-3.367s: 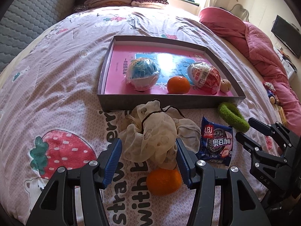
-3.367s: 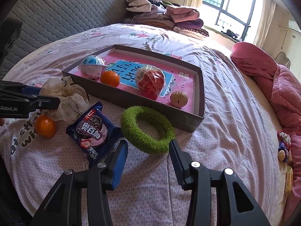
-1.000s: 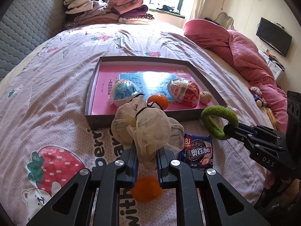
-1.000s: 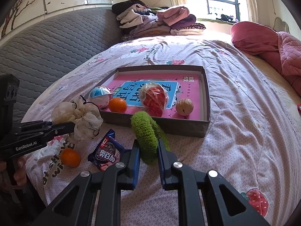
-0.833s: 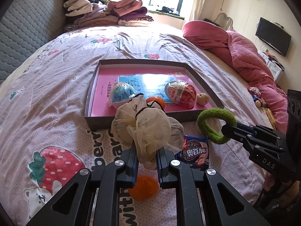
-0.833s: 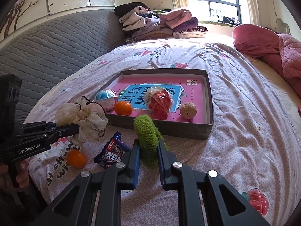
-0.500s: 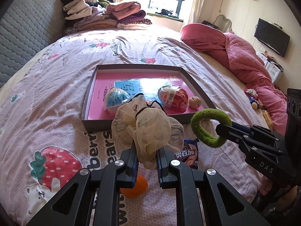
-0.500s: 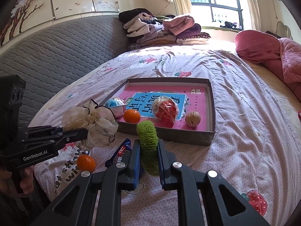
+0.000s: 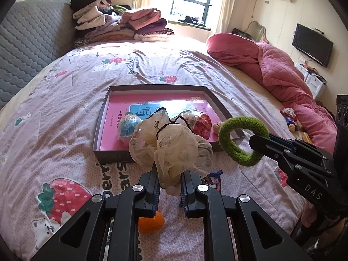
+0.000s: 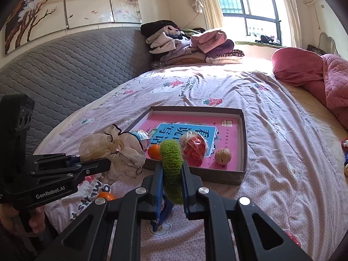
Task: Organize objects
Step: 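Lift the scrunchie in left tool while right tool lifts the green ring toward the box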
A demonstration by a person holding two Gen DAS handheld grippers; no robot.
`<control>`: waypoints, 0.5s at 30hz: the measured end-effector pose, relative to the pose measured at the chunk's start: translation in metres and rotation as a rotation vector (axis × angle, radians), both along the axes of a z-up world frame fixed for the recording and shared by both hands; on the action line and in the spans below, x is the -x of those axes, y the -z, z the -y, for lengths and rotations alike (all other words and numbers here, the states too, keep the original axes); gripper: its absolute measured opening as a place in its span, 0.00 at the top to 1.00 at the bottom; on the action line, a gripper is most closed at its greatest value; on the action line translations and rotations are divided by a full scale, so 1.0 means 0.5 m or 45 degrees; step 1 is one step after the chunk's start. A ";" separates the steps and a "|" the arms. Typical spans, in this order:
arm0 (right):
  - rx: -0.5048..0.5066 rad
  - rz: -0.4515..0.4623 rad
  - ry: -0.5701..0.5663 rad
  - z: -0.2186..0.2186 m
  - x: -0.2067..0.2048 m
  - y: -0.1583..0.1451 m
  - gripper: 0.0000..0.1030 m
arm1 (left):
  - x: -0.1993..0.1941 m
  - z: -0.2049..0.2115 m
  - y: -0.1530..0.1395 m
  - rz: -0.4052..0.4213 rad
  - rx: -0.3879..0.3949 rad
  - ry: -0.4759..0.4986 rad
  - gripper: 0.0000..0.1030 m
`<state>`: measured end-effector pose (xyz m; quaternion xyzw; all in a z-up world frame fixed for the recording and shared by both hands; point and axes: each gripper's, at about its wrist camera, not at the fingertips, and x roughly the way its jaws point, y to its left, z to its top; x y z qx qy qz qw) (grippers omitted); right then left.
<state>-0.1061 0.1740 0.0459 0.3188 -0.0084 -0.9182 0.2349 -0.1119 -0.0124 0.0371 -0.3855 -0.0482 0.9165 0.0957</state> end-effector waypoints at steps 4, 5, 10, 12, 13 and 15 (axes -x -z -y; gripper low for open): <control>-0.002 -0.029 0.000 0.005 0.005 -0.021 0.85 | 0.009 -0.001 -0.010 -0.012 -0.001 -0.007 0.84; -0.002 -0.037 -0.002 0.006 0.006 -0.026 0.86 | 0.012 -0.002 -0.012 -0.013 0.001 -0.004 0.84; 0.008 -0.055 0.007 0.004 0.015 -0.042 0.86 | 0.025 -0.003 -0.024 -0.027 0.011 -0.023 0.84; 0.015 -0.048 0.011 0.002 0.019 -0.043 0.85 | 0.028 -0.006 -0.031 -0.045 0.022 -0.027 0.84; 0.017 -0.046 0.015 0.000 0.021 -0.042 0.86 | 0.030 -0.008 -0.033 -0.047 0.021 -0.025 0.84; 0.021 -0.041 0.018 -0.002 0.025 -0.042 0.86 | 0.034 -0.010 -0.036 -0.049 0.022 -0.021 0.84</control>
